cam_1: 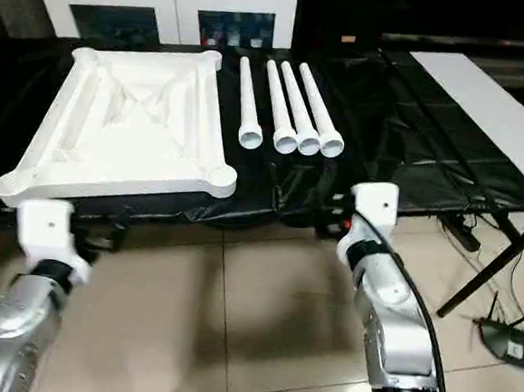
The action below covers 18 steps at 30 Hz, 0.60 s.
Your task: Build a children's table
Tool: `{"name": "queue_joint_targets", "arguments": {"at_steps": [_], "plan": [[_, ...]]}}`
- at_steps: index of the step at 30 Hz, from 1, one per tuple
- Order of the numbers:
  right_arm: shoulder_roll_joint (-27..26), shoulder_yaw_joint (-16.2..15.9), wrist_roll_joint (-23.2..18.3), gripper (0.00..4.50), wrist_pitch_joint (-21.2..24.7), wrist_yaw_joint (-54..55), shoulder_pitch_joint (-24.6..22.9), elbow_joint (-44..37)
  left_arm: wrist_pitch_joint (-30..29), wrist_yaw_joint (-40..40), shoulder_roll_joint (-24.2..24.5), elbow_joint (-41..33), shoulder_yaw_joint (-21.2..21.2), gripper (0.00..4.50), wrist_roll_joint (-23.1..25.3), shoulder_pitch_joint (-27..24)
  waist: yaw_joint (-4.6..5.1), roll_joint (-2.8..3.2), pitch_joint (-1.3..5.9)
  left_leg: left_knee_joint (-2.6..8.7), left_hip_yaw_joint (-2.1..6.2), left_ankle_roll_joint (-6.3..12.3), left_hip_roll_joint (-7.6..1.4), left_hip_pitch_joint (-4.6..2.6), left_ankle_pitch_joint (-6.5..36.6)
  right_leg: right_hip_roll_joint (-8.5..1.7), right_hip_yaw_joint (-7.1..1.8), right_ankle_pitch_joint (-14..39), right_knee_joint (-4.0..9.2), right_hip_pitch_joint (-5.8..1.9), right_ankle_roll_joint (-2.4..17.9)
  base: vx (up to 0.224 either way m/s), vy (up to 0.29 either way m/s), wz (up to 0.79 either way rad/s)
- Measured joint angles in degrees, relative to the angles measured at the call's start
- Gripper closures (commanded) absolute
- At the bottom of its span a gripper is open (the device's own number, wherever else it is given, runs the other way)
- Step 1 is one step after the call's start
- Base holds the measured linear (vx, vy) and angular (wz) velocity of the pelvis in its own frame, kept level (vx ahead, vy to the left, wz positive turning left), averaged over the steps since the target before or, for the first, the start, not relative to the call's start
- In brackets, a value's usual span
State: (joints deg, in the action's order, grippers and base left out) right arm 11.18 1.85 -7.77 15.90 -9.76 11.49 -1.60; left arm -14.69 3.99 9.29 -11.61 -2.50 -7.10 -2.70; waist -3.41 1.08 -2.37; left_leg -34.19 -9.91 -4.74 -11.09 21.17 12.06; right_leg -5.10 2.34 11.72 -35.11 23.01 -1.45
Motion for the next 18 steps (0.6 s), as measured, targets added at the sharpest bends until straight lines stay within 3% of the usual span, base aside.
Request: {"name": "queue_joint_targets", "arguments": {"at_steps": [5,8,9,13,15,18], "plan": [[-0.3,-0.4,0.8,0.06,-0.5,0.2,-0.1,1.9,-0.2,0.0,-1.3,-0.7,1.5,0.00,1.1,0.7,0.03,-0.41,-0.02,-0.06,-0.03,0.03,0.04,0.00,0.0,-0.03,-0.08,-0.1,0.04,-0.01,0.0,0.000,0.000,0.00],[-0.5,-0.4,1.2,0.06,-0.4,0.7,-0.1,2.1,-0.2,0.0,-1.5,-1.1,1.6,0.00,1.2,1.2,0.24,-0.39,-0.03,0.08,-0.05,0.03,0.05,-0.42,0.0,-0.02,-0.03,0.2,0.21,-0.39,-0.5,0.000,0.000,0.00],[-0.6,-0.4,1.3,0.06,-0.4,0.7,-0.1,2.1,-0.2,-0.1,-1.5,-1.1,1.8,0.00,1.2,1.2,0.35,-0.38,-0.06,0.29,-0.05,0.04,0.06,-0.80,0.0,0.01,0.02,0.2,0.39,-0.74,-0.5,0.000,0.000,0.00],[-0.9,-0.3,1.4,0.06,-0.6,1.1,0.0,2.1,-0.2,-0.3,-1.4,-1.0,1.8,0.00,1.5,1.8,1.50,0.01,-0.45,1.50,0.02,-0.04,0.09,-3.68,0.9,0.27,0.36,0.5,2.26,-3.22,-0.6,0.014,0.003,-0.03],[-0.9,-0.2,1.5,0.06,-0.9,1.2,0.0,2.1,-0.1,-0.4,-1.4,-0.9,1.8,0.00,2.0,3.0,1.73,-0.02,-0.45,1.56,0.18,-0.13,0.14,-4.18,1.0,0.30,0.34,0.8,2.32,-4.11,-0.7,0.071,0.013,-0.11],[-0.9,0.0,1.7,0.06,-1.0,1.3,-0.1,2.1,-0.2,-0.3,-1.4,-0.8,1.8,0.00,2.3,3.6,2.40,0.15,-0.24,1.71,0.15,-0.18,0.24,-4.16,1.7,0.54,0.08,1.1,2.74,-4.46,-0.6,0.094,0.014,-0.06]]}}
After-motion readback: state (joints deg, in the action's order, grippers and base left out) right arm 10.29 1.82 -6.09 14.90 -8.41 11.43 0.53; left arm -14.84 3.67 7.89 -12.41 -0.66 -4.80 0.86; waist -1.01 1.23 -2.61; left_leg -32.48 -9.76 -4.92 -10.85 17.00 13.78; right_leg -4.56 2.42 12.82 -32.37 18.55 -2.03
